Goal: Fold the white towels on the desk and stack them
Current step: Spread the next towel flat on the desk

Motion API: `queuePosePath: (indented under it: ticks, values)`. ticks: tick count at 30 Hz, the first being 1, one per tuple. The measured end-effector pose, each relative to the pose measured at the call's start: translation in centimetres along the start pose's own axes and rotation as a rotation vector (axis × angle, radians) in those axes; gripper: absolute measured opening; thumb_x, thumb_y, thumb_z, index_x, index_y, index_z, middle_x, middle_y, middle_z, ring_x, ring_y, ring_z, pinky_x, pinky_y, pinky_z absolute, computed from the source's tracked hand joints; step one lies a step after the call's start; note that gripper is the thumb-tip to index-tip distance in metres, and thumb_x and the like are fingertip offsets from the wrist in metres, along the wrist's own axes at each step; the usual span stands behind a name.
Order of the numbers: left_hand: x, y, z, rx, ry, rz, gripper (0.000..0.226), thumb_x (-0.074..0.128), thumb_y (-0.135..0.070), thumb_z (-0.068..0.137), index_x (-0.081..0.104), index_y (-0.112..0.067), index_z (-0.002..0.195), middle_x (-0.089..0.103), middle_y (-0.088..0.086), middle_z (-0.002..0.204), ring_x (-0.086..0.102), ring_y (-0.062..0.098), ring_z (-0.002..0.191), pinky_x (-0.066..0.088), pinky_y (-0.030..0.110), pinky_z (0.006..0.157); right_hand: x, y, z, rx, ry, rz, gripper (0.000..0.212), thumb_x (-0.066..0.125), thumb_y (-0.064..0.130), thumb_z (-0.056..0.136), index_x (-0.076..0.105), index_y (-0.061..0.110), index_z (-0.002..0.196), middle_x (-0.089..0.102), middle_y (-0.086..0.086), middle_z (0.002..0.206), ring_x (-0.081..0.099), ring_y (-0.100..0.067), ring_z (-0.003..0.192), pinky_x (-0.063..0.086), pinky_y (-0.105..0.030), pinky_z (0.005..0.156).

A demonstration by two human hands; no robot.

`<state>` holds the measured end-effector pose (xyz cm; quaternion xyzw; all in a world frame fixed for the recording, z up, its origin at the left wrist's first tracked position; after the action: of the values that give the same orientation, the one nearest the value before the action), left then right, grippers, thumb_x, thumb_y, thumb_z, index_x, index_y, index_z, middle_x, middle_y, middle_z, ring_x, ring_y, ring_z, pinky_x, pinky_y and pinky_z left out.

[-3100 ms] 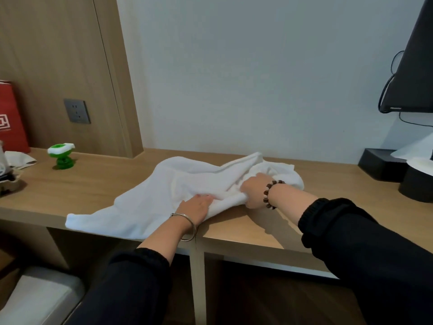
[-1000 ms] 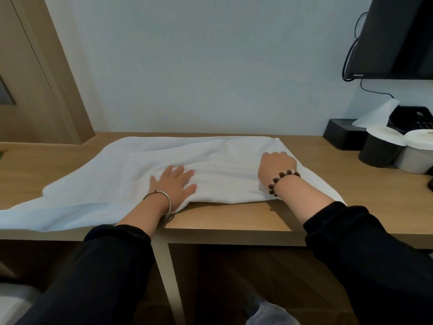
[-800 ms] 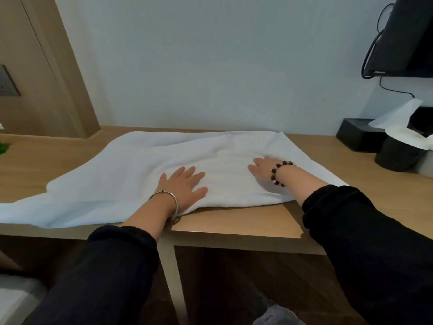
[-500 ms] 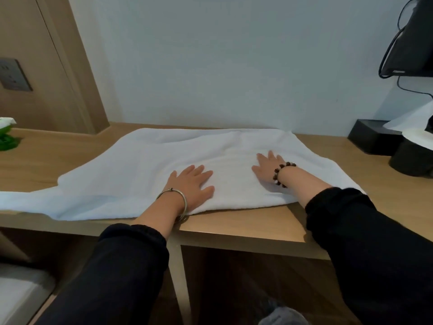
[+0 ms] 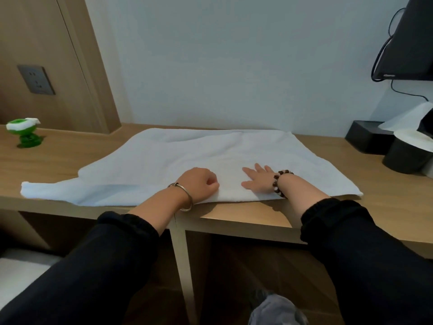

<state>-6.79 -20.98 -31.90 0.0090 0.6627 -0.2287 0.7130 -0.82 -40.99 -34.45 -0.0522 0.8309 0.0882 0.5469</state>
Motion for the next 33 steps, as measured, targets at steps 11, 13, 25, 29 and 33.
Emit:
queuePosePath:
  ticks: [11, 13, 25, 29, 33]
  values:
    - [-0.1, -4.4, -2.9, 0.060, 0.219, -0.098, 0.026, 0.051, -0.028, 0.090, 0.071, -0.016, 0.078, 0.071, 0.007, 0.078, 0.055, 0.005, 0.060, 0.047, 0.025, 0.070, -1.3, 0.6, -1.4, 0.035, -0.047, 0.122, 0.051, 0.023, 0.037, 0.103, 0.021, 0.017, 0.149, 0.013, -0.010, 0.157, 0.015, -0.034, 0.142, 0.017, -0.047, 0.114]
    - [0.0, -3.4, -2.0, -0.039, -0.039, -0.048, 0.026, 0.047, -0.026, 0.094, 0.070, -0.014, 0.095, 0.069, 0.006, 0.097, 0.057, 0.013, 0.081, 0.046, 0.030, 0.076, -0.1, 0.9, -1.5, 0.077, -0.133, 0.086, 0.056, 0.023, 0.046, 0.099, 0.016, 0.023, 0.150, 0.007, -0.006, 0.159, 0.010, -0.031, 0.144, 0.015, -0.052, 0.114]
    - [4.3, 0.5, -0.3, -0.246, 0.141, 0.279, 0.056, 0.010, -0.054, 0.096, 0.001, -0.040, 0.149, -0.006, -0.009, 0.159, -0.006, 0.021, 0.146, 0.000, 0.056, 0.113, 2.3, -9.3, -6.4, 0.497, -0.314, 0.146, 0.061, 0.013, 0.054, 0.096, 0.005, 0.029, 0.151, -0.003, 0.000, 0.160, 0.001, -0.025, 0.146, 0.003, -0.057, 0.114]
    - [4.3, 0.6, 0.1, -0.190, 0.155, 0.279, 0.054, 0.010, -0.052, 0.097, -0.001, -0.041, 0.148, -0.007, -0.008, 0.159, -0.007, 0.021, 0.146, 0.000, 0.056, 0.113, 2.2, -10.2, -7.3, 0.574, -0.294, 0.142, 0.058, 0.016, 0.048, 0.098, 0.013, 0.024, 0.150, 0.009, -0.007, 0.158, 0.012, -0.029, 0.143, 0.010, -0.059, 0.113]
    - [4.1, 0.8, 0.9, -0.115, 0.174, 0.291, 0.052, 0.011, -0.050, 0.098, -0.002, -0.042, 0.148, -0.008, -0.007, 0.159, -0.007, 0.021, 0.146, 0.000, 0.054, 0.114, 1.8, -9.2, -7.7, 0.711, -0.202, 0.207, 0.059, 0.019, 0.044, 0.099, 0.005, 0.020, 0.152, -0.001, -0.012, 0.159, 0.001, -0.032, 0.145, 0.003, -0.066, 0.109]
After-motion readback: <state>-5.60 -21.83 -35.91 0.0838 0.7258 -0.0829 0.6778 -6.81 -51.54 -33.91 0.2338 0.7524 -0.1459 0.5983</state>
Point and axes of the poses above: each hand's wrist, its own z-axis towards the middle knuckle, its own x-axis out of the palm, y = z × x, the point moved 3 cm from there along z, towards the middle knuckle
